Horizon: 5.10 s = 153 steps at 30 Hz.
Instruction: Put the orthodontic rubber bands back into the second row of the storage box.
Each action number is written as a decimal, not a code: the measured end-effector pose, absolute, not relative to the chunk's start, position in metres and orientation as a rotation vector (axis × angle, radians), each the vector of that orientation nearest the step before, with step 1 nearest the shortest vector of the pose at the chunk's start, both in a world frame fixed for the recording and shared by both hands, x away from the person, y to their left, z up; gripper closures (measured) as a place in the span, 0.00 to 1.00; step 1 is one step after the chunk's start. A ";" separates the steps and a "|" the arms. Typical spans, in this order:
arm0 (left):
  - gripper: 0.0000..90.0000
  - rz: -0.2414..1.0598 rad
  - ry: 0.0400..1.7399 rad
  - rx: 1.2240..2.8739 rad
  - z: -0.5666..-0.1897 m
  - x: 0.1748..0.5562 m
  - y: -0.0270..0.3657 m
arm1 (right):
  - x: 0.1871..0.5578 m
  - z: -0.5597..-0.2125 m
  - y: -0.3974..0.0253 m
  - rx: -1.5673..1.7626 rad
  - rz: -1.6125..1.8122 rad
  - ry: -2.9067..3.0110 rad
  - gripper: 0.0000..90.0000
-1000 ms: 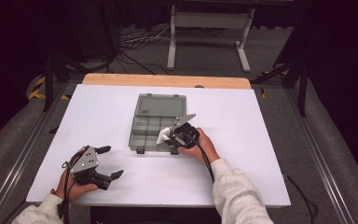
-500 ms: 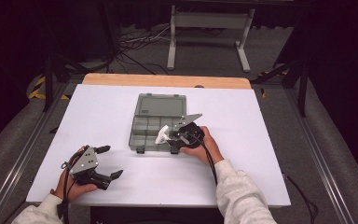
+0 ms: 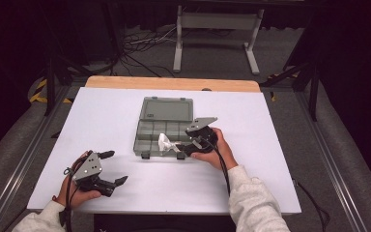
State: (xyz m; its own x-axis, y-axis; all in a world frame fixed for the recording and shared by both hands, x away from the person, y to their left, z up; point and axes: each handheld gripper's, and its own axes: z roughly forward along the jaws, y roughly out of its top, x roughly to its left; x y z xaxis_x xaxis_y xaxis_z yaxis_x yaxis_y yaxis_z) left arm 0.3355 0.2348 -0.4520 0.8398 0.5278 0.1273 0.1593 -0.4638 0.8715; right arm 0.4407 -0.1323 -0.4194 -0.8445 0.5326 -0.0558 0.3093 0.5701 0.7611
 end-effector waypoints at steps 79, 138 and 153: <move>1.00 0.553 0.608 2.063 -0.437 0.383 0.236 | 0.424 -0.417 -0.193 0.792 1.193 2.258 1.00; 1.00 0.470 0.829 2.277 -0.459 0.551 0.184 | 0.548 -0.443 -0.150 0.946 0.757 2.461 1.00; 0.99 0.485 0.823 2.287 -0.459 0.567 0.178 | 0.558 -0.445 -0.150 0.906 0.799 2.466 1.00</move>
State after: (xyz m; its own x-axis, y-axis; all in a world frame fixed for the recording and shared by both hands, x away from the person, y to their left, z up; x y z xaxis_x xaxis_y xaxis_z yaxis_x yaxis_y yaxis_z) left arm 0.5669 0.1784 -0.4585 0.7345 0.6682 0.1185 0.4272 -0.5910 0.6843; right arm 0.5578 -0.1501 -0.4445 -0.7135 0.6817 -0.1616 0.4576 0.6282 0.6293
